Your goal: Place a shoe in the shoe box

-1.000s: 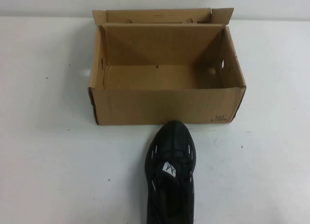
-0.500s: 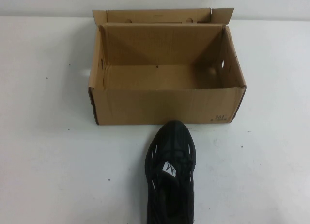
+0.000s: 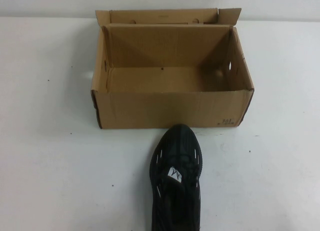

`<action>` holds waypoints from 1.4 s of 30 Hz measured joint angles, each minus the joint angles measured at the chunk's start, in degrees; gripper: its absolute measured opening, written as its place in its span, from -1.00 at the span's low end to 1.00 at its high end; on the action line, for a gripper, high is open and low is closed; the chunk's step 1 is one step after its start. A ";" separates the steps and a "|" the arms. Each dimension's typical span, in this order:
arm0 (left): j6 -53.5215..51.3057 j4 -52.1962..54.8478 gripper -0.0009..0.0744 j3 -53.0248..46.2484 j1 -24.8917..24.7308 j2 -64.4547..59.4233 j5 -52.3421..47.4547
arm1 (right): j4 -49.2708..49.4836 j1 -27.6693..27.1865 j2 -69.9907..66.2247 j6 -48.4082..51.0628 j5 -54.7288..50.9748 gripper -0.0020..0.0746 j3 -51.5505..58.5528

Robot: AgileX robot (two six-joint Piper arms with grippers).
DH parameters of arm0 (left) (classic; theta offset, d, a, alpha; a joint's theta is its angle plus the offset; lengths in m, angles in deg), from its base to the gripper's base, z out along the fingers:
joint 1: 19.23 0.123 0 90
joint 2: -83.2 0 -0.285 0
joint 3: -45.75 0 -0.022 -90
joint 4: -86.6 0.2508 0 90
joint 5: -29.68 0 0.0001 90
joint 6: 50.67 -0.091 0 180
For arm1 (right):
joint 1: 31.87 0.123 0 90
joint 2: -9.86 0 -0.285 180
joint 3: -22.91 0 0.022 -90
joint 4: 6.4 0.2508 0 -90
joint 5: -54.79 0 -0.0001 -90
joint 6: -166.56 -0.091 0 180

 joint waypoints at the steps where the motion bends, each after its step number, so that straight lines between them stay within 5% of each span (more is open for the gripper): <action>1: 0.00 0.00 -0.98 0.00 0.00 0.00 0.00 | 0.00 0.00 0.00 0.00 0.00 -0.99 0.00; 13: 0.00 0.13 -0.98 0.00 0.00 0.00 1.67 | 0.00 0.00 0.00 0.00 4.69 -0.99 0.11; 26: 0.00 0.17 -0.98 0.00 0.00 0.00 33.95 | 0.00 0.00 0.00 0.00 42.72 -0.99 0.11; 42: 3.29 0.30 -0.98 0.00 0.00 0.00 46.58 | 0.12 0.00 0.00 0.00 54.32 -0.99 0.11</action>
